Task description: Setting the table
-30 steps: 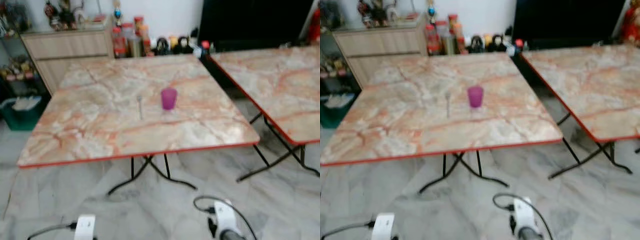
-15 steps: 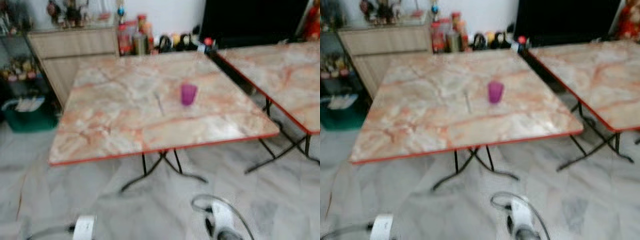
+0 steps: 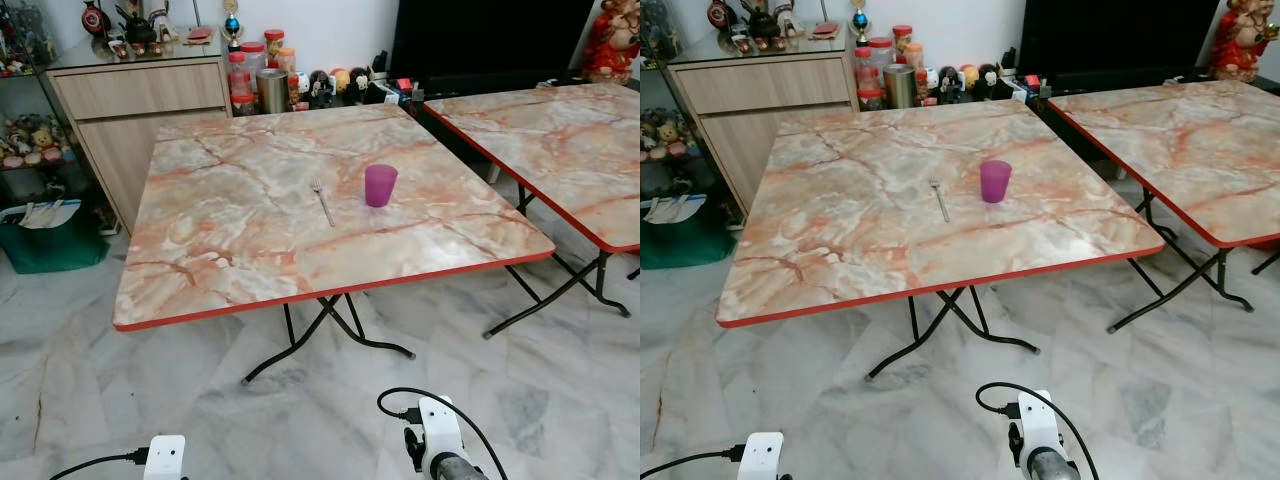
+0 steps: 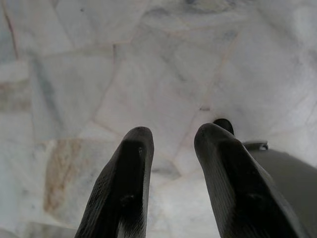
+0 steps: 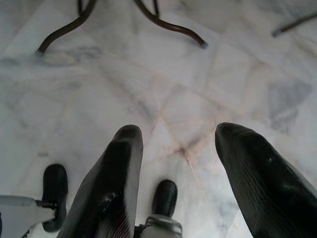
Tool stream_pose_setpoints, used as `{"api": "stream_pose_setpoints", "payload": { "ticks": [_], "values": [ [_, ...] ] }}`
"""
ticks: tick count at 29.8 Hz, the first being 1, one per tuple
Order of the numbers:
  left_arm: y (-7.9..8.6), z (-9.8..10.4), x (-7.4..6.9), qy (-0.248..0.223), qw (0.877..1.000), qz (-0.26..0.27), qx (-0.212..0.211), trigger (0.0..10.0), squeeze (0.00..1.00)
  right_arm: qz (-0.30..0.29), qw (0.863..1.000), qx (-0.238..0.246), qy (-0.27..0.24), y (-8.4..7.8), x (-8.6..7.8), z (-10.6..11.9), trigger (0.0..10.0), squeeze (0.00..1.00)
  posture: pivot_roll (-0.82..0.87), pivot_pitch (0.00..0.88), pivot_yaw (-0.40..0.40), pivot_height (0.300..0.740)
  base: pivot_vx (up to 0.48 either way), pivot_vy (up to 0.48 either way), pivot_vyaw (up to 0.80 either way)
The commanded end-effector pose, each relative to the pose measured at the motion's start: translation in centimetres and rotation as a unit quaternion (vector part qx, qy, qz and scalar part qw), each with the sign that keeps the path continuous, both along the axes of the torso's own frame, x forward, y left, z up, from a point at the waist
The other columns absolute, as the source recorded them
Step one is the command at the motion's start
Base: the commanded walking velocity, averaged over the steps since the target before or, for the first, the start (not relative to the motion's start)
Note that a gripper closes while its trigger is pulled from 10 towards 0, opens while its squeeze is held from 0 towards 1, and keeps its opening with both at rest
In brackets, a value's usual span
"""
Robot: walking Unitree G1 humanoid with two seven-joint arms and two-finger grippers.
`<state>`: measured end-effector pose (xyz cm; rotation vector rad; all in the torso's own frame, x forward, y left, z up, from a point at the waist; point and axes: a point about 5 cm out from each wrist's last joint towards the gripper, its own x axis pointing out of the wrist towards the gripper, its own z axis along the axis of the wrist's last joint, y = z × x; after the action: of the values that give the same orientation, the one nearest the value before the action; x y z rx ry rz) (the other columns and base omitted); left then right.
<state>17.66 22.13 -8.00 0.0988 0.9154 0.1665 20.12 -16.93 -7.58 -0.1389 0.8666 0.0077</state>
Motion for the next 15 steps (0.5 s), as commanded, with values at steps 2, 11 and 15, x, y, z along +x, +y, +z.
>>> {"api": "stream_pose_setpoints", "payload": {
  "ticks": [2,11,15],
  "values": [
    [0.04,-0.35,-0.75,0.011,1.000,0.005,-0.003,10.0,0.00,0.006,1.000,-0.002,-0.010,0.12,0.51,0.30,10.0,0.00,0.07,0.000,0.024,0.740,0.000,0.000,0.79],
    [0.12,-0.35,-0.73,0.016,1.000,0.004,0.002,10.0,0.00,-0.006,1.000,0.011,-0.011,0.19,0.66,0.36,10.0,0.00,0.07,0.000,0.022,0.740,0.278,0.000,0.00],
    [0.10,-0.34,-0.71,0.015,1.000,0.005,0.001,10.0,0.00,-0.009,1.000,0.011,-0.010,0.10,0.57,0.32,10.0,0.00,0.07,0.000,0.019,0.740,0.316,0.000,0.00]
  ]
}}
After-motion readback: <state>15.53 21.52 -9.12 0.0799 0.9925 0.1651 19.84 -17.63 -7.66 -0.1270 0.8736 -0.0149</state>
